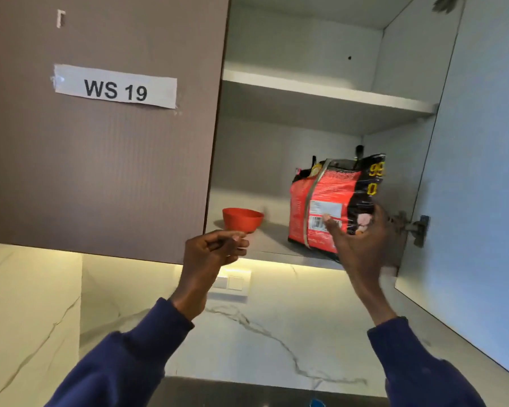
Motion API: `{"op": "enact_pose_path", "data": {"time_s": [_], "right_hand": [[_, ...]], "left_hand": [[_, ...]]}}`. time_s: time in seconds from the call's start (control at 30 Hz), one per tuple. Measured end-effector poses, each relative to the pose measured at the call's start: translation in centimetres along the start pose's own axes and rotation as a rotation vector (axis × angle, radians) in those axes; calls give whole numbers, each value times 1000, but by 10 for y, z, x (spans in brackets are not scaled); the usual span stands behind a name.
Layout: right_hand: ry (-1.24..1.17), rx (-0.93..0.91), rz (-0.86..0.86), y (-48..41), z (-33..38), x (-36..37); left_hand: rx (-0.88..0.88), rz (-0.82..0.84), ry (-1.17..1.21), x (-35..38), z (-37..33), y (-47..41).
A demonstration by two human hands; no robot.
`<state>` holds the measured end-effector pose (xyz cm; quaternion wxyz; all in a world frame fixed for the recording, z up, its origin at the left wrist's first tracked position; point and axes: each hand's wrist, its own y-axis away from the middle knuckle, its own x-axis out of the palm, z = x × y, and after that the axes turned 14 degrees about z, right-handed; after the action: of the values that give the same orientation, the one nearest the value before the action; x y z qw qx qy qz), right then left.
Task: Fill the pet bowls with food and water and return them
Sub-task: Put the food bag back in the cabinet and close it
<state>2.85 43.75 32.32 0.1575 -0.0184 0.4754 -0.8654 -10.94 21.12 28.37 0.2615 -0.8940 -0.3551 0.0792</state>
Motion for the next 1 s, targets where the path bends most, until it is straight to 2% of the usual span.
{"op": "enact_pose_path", "data": {"time_s": [0.27,0.6,1.0], "right_hand": [[281,145,148,-26,-33,62],[360,317,297,-44,-36,88],[379,249,405,-5,-25,60]], "left_hand": [[-59,-59,3,2,16,25],[-96,-116,-50,0,15,60],[-93,-85,-54,-16,-13,116]]}}
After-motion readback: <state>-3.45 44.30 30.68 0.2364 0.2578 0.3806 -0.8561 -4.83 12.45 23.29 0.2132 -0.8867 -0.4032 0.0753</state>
